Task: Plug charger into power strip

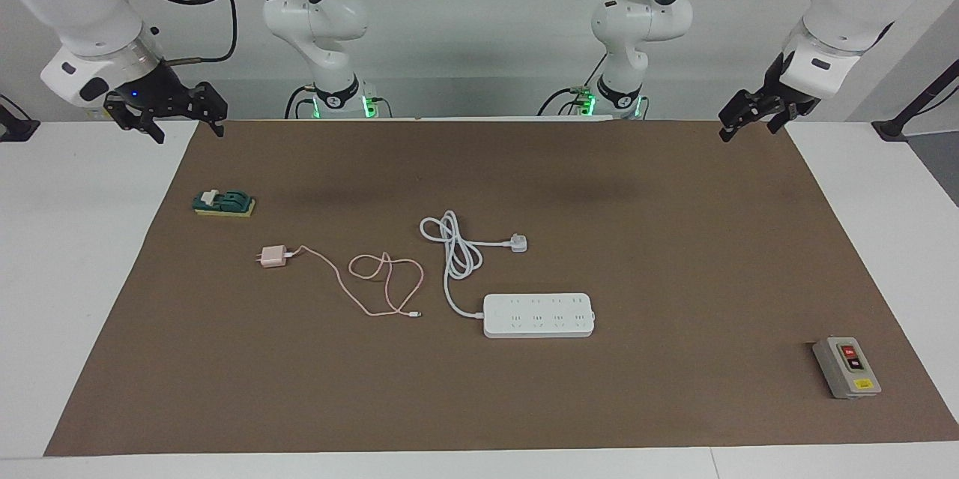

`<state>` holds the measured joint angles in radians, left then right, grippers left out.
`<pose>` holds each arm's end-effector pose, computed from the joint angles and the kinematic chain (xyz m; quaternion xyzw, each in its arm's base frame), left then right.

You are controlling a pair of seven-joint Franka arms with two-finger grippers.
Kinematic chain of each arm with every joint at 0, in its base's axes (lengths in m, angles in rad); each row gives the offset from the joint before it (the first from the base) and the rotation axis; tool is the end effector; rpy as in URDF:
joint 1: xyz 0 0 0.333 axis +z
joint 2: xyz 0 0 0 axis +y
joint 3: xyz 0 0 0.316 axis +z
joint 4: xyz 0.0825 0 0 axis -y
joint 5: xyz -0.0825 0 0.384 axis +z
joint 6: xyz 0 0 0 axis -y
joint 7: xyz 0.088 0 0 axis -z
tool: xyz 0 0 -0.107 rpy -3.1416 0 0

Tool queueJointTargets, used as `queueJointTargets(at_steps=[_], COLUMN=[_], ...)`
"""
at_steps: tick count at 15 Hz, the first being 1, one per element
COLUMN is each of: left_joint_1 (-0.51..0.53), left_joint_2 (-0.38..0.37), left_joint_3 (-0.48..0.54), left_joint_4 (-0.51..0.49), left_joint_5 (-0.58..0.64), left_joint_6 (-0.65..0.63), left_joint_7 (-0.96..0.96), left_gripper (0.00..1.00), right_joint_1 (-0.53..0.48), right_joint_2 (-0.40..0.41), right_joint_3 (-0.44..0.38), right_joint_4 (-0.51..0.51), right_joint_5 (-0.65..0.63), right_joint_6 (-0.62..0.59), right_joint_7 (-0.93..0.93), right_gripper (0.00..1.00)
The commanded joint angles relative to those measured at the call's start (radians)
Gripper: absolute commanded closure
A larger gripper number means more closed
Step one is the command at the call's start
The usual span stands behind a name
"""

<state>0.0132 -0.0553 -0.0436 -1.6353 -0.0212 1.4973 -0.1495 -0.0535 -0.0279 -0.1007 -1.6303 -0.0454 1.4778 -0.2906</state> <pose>0.5282 -0.0191 0.6181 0.9973 0.0592 -0.0420 0.0056 0.5269 -0.0879 0.6044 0.9955 0.0674 -0.0655 0.0070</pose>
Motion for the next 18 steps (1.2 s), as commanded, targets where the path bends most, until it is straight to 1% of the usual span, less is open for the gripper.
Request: queueJointTargets(at_steps=[1,8,11,15,16,18], left_joint_1=[0.005,0.005,0.005,0.005,0.005,0.005], left_joint_2=[-0.032,-0.032,-0.032,-0.032,-0.032,-0.032], left_joint_3=[-0.002,-0.002,-0.002,-0.002,-0.002,-0.002], left_joint_4=[-0.032,-0.032,-0.032,-0.032,-0.032,-0.032], left_joint_5=[0.003,0.003,0.003,0.003,0.003,0.003], left_joint_6=[-0.002,-0.002,-0.002,-0.002,-0.002,-0.002], left_joint_7=[-0.01,-0.01,-0.01,-0.01,-0.01,-0.01], left_gripper=[0.0,0.0,0.0,0.0,0.0,0.0], right_joint_1=[0.0,-0.006,-0.012,-0.037,-0.057,-0.107], right_joint_2=[-0.015,-0.015,-0.015,-0.004,0.012,0.075], right_joint_3=[0.006,0.006,0.004,0.003,0.001,0.001], right_joint_4=[-0.016,-0.011,-0.023,-0.095,-0.1,-0.1], right_joint_5=[0.004,0.002,0.004,0.025,0.051,0.126], right_joint_6=[0.007,0.056,0.117,0.16,0.177,0.193], right_joint_7=[0.027,0.011,0.043,0.242,0.296,0.385], right_gripper=[0.0,0.0,0.0,0.0,0.0,0.0])
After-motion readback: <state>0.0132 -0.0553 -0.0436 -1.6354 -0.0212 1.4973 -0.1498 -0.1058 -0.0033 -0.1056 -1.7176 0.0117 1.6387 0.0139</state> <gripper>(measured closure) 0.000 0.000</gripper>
